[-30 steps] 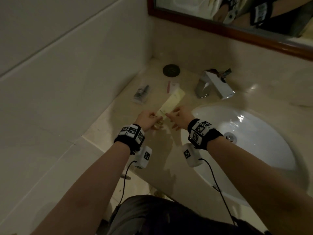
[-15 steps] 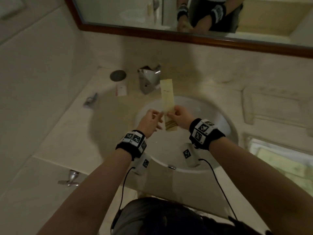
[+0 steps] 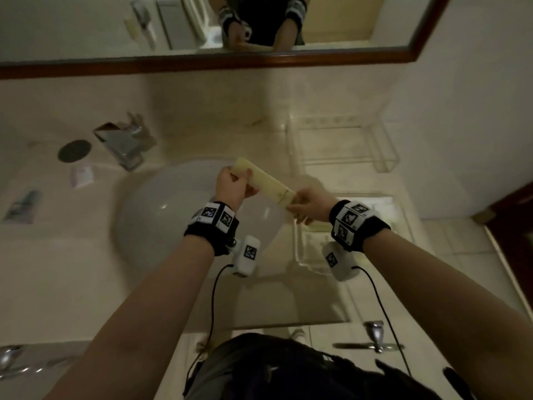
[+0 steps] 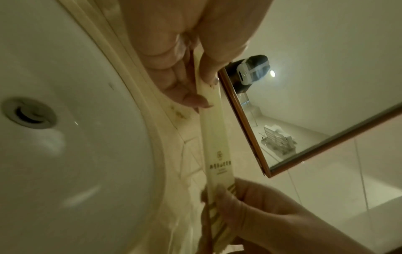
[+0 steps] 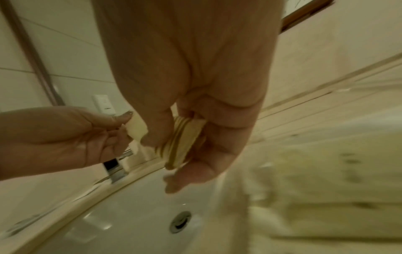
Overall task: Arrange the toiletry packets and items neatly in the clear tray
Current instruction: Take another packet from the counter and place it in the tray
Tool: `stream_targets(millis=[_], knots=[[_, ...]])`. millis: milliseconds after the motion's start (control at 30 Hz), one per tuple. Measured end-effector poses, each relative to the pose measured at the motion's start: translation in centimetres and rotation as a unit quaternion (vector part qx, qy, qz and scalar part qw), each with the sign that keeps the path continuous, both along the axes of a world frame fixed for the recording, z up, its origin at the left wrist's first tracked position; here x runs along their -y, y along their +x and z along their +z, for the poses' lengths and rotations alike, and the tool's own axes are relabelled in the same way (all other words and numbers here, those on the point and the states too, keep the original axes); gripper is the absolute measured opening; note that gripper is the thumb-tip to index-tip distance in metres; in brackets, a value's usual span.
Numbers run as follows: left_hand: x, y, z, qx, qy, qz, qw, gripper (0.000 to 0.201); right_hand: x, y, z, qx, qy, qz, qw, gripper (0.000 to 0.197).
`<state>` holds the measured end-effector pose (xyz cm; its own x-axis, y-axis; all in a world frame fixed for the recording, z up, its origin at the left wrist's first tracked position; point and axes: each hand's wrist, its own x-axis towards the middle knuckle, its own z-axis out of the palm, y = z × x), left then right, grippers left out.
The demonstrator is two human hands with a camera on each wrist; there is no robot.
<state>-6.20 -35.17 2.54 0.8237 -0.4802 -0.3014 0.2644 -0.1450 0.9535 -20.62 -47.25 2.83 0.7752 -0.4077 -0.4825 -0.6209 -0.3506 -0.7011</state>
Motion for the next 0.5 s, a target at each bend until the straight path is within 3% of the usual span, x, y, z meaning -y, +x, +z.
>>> stream_targets(millis=[100, 167, 267, 367, 500], knots=[[2.4, -2.6, -0.2, -0.004, -0.015, -0.037, 0.999, 0.011, 3.0, -3.8, -0.2, 0.06, -0.042, -0.107, 0.992, 0.013], [3.7, -4.2, -0.4, 0.03, 0.01, -0.079, 0.996, 0.013, 4.8, -6.2, -0.5, 0.086, -0.062, -0.172, 0.979, 0.016], [5.2, -5.9, -1.0, 0.086, 0.067, -0.171, 0.979, 0.023, 7.1, -9.5, -1.0, 0.074, -0.101, -0.203, 0.971, 0.017], [6.2, -6.8, -1.8, 0.138, 0.143, -0.27, 0.942, 0.022, 8.7, -12.2, -1.3, 0.026, -0.132, -0.196, 0.971, 0.016], [6.4, -8.2, -2.5, 0.21, 0.252, -0.341, 0.881, 0.038, 9.7, -14.0, -1.6, -0.032, -0.179, -0.171, 0.968, 0.019]])
